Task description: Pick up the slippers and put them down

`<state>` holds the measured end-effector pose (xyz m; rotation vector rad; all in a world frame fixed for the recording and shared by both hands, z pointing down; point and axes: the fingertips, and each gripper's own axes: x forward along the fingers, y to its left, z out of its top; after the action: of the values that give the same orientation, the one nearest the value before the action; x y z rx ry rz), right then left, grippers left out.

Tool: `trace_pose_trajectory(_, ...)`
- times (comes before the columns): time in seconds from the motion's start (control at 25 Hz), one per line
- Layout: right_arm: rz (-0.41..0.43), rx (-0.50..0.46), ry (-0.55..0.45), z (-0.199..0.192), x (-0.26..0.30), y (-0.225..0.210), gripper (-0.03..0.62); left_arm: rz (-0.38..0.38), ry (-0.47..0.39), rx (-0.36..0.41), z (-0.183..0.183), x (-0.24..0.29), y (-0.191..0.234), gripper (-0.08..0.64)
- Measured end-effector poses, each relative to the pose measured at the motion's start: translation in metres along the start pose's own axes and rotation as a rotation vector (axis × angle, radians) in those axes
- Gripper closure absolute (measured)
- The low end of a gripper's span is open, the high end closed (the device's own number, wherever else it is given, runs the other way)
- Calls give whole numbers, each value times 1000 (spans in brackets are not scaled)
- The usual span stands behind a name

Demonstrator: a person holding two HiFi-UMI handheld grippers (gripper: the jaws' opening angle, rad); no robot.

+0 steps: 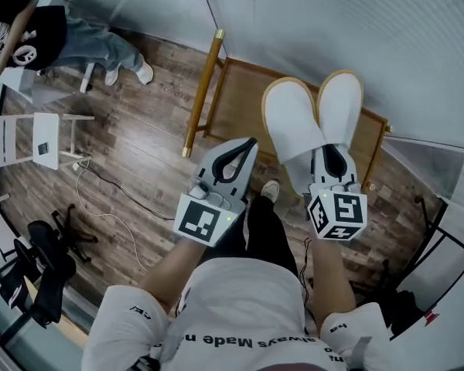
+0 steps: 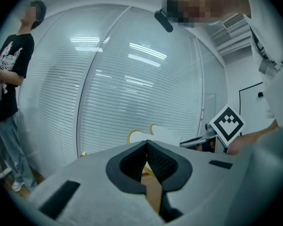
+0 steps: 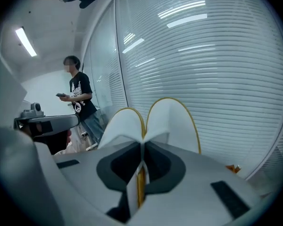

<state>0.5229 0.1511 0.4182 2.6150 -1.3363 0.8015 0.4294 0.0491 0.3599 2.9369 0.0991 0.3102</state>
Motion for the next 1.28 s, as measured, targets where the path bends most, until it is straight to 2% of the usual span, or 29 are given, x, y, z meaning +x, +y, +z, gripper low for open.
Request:
trace_pose_trajectory(0.28,34,-27,-85,67,-35,7,566,-13,-60,26,67,-12,-23,549)
trace_pose_trajectory(0.56,63,-69,-153,124,-97,21,566,-7,-113,28,124,-48,-50,549)
trace_pose_trajectory(0.72,97,-96,-171,142,-136,31,566,5,-94,32,135,-71,-69,549)
trace_pose_trajectory(0.88,131,-102,-205,158,-166,40,566,9,-143,77,160,-83,-84,549)
trace_pose_trajectory(0.96,151,-92,-212,164,-181,46,566,28,-134,65,167,-91,-91,549)
trace_pose_trajectory(1.12,175,-82,-211,189,-187,56,566,38,-185,59,203,-98,-87,549)
trace_pose_trajectory(1.28,202,-80,-216,188,-188,56,567,62,-196,49,200,-103,-87,549)
